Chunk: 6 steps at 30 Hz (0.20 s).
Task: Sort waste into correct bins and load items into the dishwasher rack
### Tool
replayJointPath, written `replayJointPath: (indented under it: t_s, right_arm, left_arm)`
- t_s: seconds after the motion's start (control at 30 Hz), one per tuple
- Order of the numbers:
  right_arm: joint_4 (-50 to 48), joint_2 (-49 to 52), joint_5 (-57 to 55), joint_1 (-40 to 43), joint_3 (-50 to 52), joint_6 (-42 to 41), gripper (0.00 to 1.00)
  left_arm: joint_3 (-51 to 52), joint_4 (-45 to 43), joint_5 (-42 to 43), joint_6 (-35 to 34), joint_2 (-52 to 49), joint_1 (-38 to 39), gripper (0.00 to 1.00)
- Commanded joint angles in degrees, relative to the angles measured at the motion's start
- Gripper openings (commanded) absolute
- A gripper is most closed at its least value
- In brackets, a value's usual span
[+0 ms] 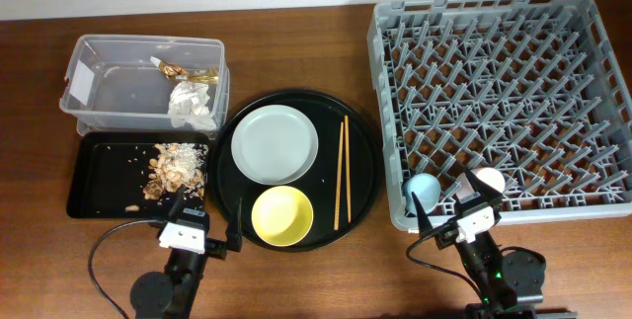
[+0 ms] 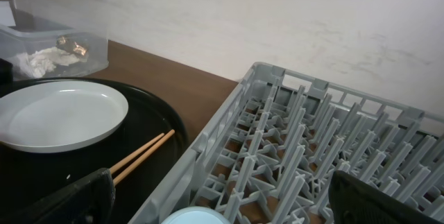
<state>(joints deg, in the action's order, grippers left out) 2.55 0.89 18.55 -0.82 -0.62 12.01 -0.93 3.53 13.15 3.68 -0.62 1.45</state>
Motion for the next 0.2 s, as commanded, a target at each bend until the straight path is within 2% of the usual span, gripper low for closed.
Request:
replayJointPath:
  t_s: [0.0,0.17]
  right_arm:
    - [0.26,-0.48,0.33,0.46,0.31,-0.24,0.99]
    - [0.26,-0.48,0.33,0.46,0.31,-0.24,0.99]
  left_arm:
    - [0.42,-0.11,0.61,0.50,0.28,-0.24,0.99]
    - [0.42,-0.11,0.61,0.50,0.28,-0.24,0.99]
